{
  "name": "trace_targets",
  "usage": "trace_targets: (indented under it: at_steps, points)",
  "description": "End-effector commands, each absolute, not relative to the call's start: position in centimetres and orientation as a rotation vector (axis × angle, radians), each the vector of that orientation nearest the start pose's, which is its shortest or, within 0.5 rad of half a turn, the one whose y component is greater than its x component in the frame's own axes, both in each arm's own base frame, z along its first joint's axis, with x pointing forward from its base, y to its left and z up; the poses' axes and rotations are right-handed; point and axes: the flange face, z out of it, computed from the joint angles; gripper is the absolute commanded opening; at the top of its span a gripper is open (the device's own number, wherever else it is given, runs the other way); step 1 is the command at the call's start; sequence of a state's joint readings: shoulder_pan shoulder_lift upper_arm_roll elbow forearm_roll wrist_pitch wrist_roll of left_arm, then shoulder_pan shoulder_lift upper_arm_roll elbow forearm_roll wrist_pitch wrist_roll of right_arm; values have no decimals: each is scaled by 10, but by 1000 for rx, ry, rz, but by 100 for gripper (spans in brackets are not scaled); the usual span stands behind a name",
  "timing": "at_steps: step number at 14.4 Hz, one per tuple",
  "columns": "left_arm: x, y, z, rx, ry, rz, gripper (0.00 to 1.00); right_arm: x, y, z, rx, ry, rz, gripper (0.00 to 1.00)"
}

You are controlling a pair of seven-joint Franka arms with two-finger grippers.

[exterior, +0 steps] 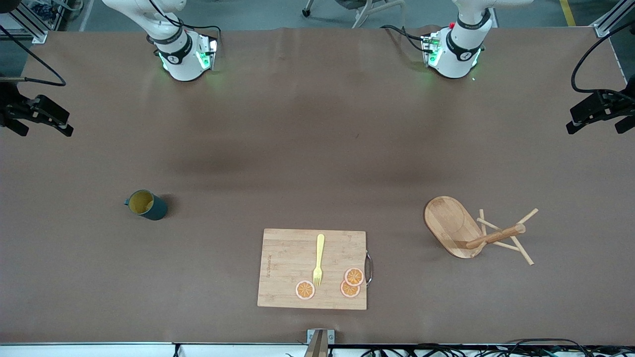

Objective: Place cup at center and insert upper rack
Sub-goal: 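Move the right gripper toward the teal mug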

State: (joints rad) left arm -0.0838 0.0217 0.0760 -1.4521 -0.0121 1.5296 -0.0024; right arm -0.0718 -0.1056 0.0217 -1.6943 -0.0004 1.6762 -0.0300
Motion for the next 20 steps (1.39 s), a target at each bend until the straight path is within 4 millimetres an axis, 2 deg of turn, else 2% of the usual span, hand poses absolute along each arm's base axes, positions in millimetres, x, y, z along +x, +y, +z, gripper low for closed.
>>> trace_targets:
  at_steps: [1,9,12,15,16,20]
  points:
    - [555,-9,671,-3159,-2,-111,100,530,-30,633,-3153,55,-135,100]
    - [556,-12,670,-3150,9,-109,100,533,-32,630,-3151,62,-127,100]
    - [556,-12,670,-3150,9,-109,100,540,-44,616,-3149,96,-86,100]
    - [556,-12,670,-3150,9,-109,100,554,-44,595,-3128,103,-54,100]
    - [556,-12,670,-3150,9,-109,100,566,-41,570,-3124,92,15,100]
    - [556,-12,670,-3150,9,-109,100,588,-42,517,-3125,66,157,100]
